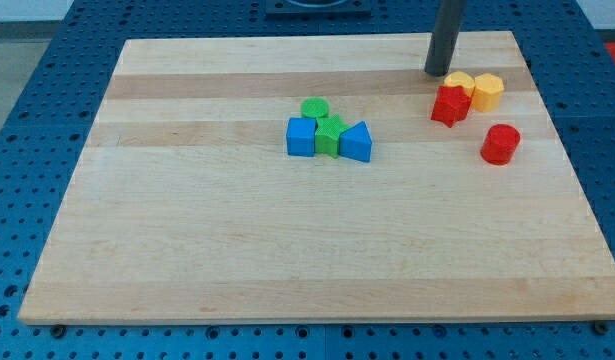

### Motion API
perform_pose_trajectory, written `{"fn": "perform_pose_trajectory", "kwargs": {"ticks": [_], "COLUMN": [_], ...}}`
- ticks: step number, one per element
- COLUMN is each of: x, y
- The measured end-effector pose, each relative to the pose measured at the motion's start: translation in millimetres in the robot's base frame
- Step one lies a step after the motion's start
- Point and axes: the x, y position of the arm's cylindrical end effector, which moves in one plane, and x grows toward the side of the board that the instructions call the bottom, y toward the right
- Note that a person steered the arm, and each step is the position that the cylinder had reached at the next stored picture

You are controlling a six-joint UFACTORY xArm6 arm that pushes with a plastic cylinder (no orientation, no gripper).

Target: Separate the yellow heart and yellow hexagon

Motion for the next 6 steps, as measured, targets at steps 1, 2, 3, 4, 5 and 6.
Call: {"fn": "perform_pose_trajectory", "kwargs": {"ticks": [1,2,3,4,5,6], "x": [4,10,10,10,17,32], "y": [0,8,25,36,39,41]}}
